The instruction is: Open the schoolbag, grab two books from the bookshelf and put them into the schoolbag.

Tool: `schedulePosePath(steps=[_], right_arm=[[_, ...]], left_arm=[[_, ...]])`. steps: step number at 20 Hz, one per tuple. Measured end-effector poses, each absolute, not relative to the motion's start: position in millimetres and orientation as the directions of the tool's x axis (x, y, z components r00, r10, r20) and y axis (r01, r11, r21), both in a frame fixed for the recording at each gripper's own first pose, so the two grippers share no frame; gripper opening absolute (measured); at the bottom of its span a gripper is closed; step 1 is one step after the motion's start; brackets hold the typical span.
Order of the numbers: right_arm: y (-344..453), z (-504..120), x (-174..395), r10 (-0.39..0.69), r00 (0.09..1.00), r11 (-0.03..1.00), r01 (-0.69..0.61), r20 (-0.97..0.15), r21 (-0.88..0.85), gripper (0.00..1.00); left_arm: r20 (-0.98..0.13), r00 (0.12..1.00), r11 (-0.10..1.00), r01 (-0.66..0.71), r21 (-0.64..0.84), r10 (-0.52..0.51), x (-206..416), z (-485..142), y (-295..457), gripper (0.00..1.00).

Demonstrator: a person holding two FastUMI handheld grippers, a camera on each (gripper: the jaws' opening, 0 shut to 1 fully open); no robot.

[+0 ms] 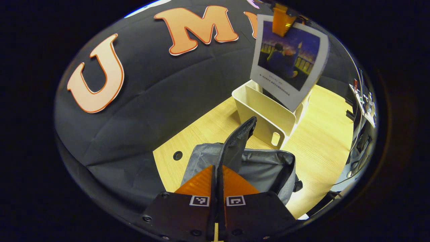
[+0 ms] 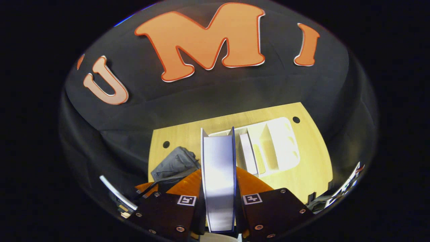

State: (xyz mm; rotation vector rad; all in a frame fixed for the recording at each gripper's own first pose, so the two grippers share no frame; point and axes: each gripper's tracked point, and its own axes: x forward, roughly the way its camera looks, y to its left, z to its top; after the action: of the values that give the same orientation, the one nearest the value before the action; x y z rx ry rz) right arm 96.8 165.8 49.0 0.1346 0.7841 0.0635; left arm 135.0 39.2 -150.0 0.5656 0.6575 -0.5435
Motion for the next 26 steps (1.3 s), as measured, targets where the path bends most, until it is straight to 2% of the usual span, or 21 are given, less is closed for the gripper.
schedulePosePath(steps=[6, 10, 17, 23, 26], right_arm=[[156, 16, 18, 0.223, 0.729, 0.935, 0.029, -0.647, 0.354, 0.35], [167, -35, -6, 0.337, 0.739, 0.827, 0.064, -0.583, 0.559, 0.35], [196, -143, 12, 0.452, 0.747, 0.557, 0.189, -0.487, 0.808, 0.35], [241, -206, 43, 0.477, 0.747, 0.460, 0.237, -0.463, 0.856, 0.35], [265, -219, 68, 0.466, 0.775, 0.408, 0.240, -0.426, 0.881, 0.35]], left_arm=[[-0.698, 0.653, 0.675, 0.659, 0.331, -0.295, 132, -146, 28, 0.04], [-0.698, 0.651, 0.659, 0.669, 0.344, -0.297, 128, -143, 22, 0.04], [-0.685, 0.671, 0.652, 0.659, 0.376, -0.284, 130, -131, 19, 0.04], [-0.673, 0.687, 0.645, 0.650, 0.403, -0.272, 129, -120, 13, 0.04], [-0.670, 0.691, 0.645, 0.647, 0.406, -0.271, 129, -117, 12, 0.04]])
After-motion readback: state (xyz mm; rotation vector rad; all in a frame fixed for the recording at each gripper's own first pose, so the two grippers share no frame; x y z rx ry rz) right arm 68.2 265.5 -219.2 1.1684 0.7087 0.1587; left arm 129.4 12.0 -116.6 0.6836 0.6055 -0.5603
